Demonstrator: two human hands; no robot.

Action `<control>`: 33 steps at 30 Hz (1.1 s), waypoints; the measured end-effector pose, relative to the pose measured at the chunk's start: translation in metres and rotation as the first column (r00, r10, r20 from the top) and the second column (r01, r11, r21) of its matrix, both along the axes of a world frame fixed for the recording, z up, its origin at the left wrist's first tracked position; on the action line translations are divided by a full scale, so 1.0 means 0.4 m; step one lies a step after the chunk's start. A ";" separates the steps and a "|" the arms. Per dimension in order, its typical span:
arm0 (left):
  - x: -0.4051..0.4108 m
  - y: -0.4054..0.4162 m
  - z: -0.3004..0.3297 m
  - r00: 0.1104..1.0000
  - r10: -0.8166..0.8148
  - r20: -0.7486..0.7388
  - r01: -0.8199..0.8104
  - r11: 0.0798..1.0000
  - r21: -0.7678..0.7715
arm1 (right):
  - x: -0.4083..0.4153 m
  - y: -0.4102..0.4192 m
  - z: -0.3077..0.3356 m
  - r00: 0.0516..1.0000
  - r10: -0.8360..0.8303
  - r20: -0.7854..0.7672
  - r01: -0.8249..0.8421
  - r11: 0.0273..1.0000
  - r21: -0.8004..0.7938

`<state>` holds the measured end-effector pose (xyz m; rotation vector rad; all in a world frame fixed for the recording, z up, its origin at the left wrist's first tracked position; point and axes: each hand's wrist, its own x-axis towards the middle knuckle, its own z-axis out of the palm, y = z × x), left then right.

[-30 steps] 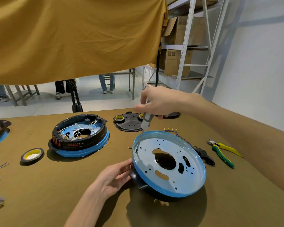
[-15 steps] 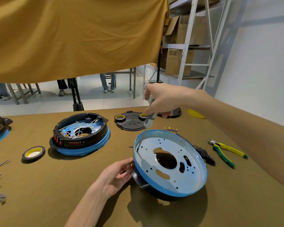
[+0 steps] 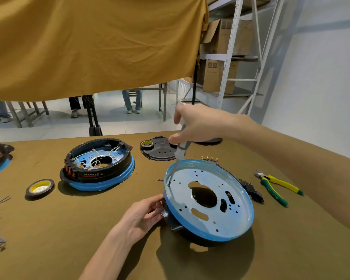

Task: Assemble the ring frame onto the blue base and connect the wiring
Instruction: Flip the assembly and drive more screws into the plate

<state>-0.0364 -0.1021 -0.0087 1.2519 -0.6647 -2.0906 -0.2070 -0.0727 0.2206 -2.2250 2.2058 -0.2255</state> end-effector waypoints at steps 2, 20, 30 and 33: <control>-0.002 -0.001 -0.003 1.000 -0.002 0.010 0.002 1.000 -0.007 | 0.001 0.002 0.007 0.998 0.041 0.053 -0.041 0.999 0.003; -0.005 0.007 0.003 0.999 -0.002 -0.039 0.002 1.000 0.013 | 0.012 -0.035 -0.016 0.999 0.045 -0.028 -0.047 0.995 -0.085; -0.011 0.015 0.000 0.983 -0.056 -0.174 0.074 0.992 0.102 | -0.050 -0.053 0.023 0.974 -0.043 0.223 0.051 0.998 -0.032; -0.018 0.027 0.003 0.972 -0.081 -0.221 0.096 0.994 0.059 | -0.060 -0.053 0.021 0.971 -0.060 0.232 0.073 0.996 -0.050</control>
